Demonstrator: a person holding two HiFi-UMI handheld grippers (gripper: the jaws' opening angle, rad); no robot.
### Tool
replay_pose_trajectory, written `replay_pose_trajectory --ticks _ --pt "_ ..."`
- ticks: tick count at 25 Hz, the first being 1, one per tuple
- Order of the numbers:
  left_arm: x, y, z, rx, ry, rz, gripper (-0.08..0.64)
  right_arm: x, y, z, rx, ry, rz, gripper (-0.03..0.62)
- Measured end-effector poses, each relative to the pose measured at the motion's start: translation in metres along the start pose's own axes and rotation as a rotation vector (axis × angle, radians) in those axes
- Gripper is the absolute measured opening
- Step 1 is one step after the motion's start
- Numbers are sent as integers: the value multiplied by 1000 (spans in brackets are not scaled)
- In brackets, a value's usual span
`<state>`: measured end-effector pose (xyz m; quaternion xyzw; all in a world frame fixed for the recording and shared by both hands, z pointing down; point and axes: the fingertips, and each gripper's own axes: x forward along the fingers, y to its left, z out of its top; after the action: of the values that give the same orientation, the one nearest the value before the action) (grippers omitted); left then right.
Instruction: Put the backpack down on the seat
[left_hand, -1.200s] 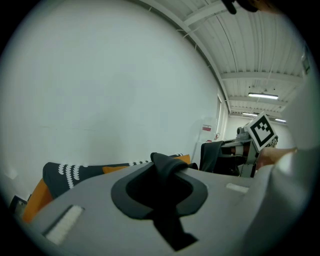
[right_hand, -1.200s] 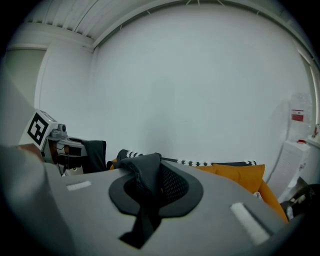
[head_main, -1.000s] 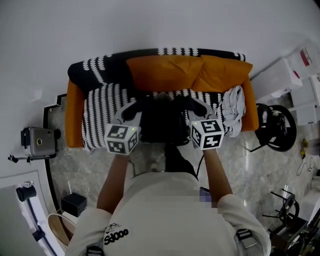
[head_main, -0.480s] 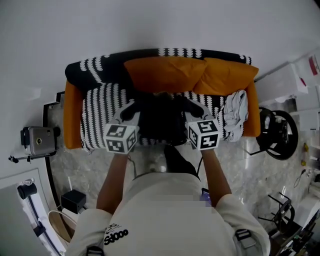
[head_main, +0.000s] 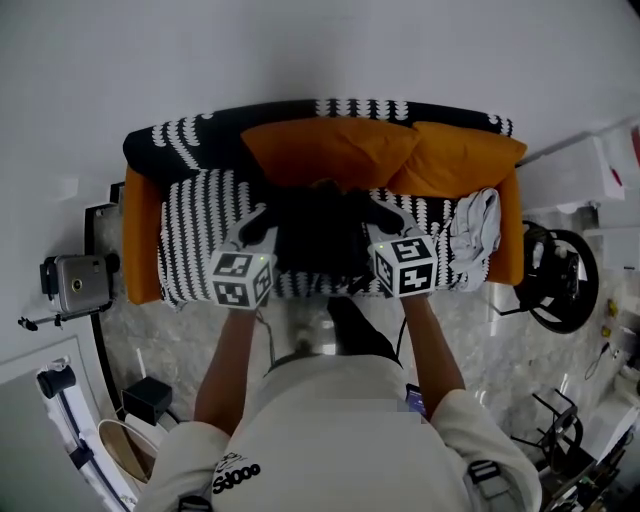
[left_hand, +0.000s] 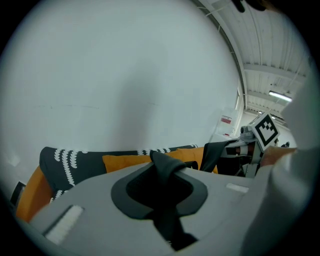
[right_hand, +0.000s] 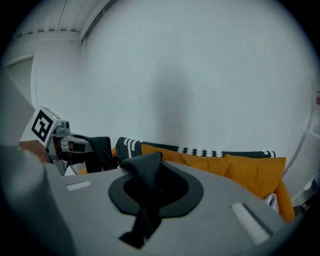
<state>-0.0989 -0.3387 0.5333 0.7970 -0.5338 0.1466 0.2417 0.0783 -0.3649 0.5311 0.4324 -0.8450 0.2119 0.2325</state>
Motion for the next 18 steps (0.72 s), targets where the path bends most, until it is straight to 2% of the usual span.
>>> replay_pose_trajectory --ticks 10,18 --pt "31 17 14 -52 -11 31 43 35 -27 23 -39 39 4 21" --pt "49 24 36 -66 -35 37 43 54 -48 46 22 35 21 20"
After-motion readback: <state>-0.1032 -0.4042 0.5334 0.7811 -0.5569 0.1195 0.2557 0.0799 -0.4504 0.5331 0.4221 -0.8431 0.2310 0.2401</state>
